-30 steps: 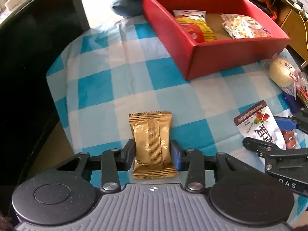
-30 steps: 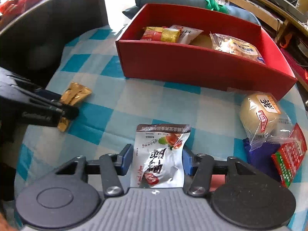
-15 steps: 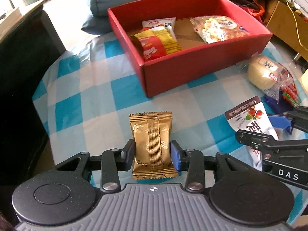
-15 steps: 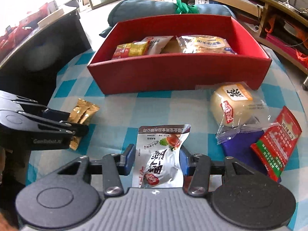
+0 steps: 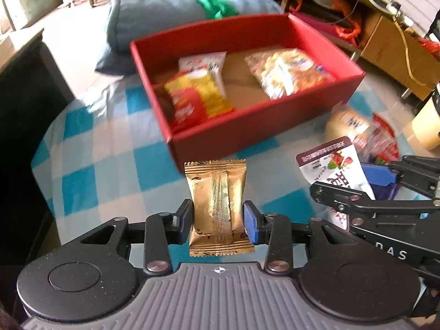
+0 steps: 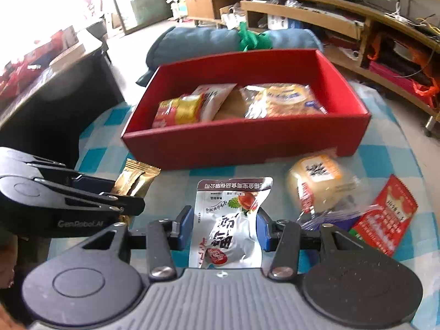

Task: Organize snacks
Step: 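Lift and carry the gold packet and white pouch over the red box with both tools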

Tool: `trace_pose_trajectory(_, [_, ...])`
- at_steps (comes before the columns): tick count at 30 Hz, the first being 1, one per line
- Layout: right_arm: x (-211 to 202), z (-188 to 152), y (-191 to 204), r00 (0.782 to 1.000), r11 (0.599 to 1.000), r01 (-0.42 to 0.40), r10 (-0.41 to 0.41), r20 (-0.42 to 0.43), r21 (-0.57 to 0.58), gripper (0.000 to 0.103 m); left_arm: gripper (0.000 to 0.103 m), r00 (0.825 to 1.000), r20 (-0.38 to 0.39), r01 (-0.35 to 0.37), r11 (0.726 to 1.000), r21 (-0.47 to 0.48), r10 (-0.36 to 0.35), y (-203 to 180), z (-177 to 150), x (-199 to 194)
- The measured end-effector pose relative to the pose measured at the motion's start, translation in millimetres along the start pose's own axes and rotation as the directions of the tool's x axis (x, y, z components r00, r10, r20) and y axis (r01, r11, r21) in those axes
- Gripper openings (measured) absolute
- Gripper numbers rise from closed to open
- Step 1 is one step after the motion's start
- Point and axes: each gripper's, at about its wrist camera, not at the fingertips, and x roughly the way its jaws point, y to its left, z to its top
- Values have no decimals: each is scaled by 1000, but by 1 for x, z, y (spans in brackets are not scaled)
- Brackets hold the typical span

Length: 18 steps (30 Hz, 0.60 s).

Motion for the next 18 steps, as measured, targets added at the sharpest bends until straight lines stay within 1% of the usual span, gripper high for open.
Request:
trace_pose_trajectory(4, [-12, 15, -8, 999, 1000, 8, -9, 52, 28, 46, 47, 999, 38, 1, 1000, 6, -1, -6, 16, -5])
trace_pose_trajectory(10, [-20, 46, -22, 991, 998, 37, -43, 127, 51, 46, 47, 997, 82, 9, 1000, -13, -8, -7, 43, -7])
trace_pose_trajectory(13, [-19, 57, -30, 988, 997, 45, -54, 142, 65, 46, 47, 996, 94, 12, 1000, -23, -10, -7, 53, -7])
trace_pose_trajectory(18, [-10, 71, -39, 986, 996, 58, -69, 153, 74, 46, 47, 994, 110, -4, 999, -40, 8, -4, 73, 0])
